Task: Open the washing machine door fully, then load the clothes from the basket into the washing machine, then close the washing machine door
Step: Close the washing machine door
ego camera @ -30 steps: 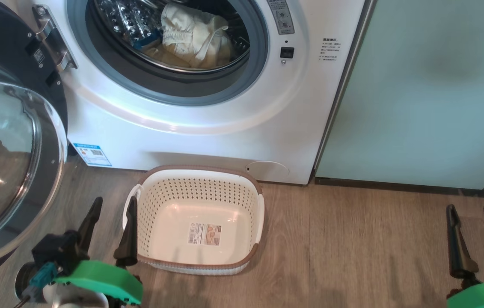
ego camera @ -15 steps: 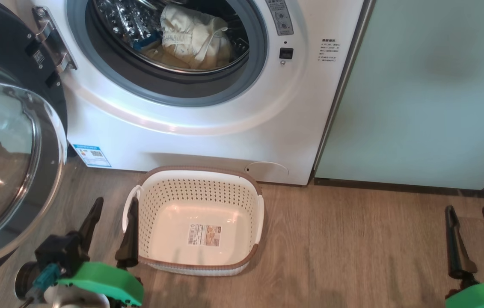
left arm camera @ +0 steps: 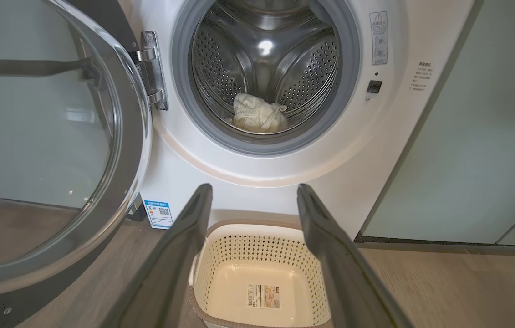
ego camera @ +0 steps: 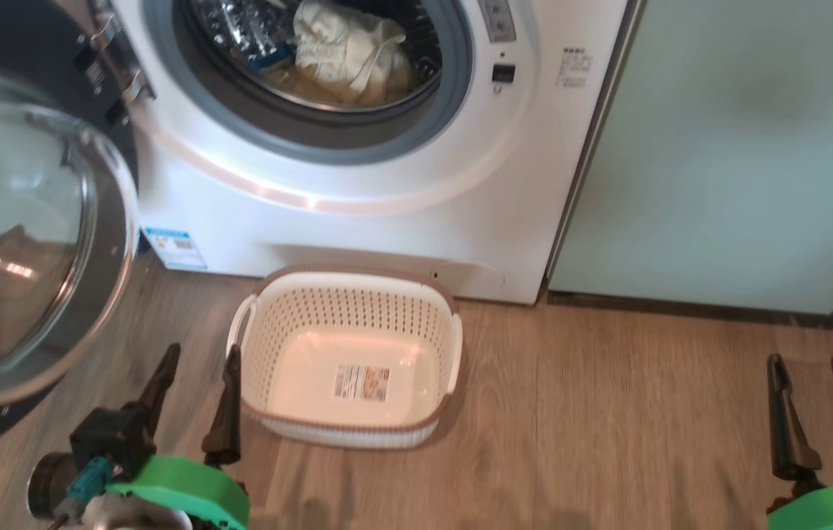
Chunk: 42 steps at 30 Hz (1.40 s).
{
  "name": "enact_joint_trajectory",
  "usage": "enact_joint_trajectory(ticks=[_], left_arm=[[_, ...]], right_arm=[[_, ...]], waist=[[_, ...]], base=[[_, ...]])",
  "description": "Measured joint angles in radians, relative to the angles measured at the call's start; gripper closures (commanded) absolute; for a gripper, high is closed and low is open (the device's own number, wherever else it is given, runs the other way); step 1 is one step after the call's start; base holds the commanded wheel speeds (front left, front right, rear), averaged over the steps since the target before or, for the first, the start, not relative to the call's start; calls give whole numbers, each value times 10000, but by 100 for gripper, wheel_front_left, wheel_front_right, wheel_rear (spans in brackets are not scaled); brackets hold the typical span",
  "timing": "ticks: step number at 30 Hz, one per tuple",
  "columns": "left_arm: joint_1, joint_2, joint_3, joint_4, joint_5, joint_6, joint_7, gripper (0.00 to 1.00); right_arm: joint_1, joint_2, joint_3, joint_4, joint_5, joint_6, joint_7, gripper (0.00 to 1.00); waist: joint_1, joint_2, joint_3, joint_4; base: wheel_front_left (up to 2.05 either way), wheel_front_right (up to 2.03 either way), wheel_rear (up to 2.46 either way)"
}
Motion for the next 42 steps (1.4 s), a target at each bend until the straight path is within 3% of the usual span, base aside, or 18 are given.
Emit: enact_joint_trajectory(ticks=[13, 42], left_arm=[[3, 61, -117, -6, -15, -90, 0, 0], [-37, 81, -259, 17, -113, -90, -2, 0]], right_arm=[[164, 44, -8, 8, 0, 0, 0, 0], [180, 56, -148, 77, 0, 0, -13, 0]], waist=[[-2, 0, 34, 55], [-1, 0, 96, 406]], base=[[-126, 122, 4], [-2, 2, 0]])
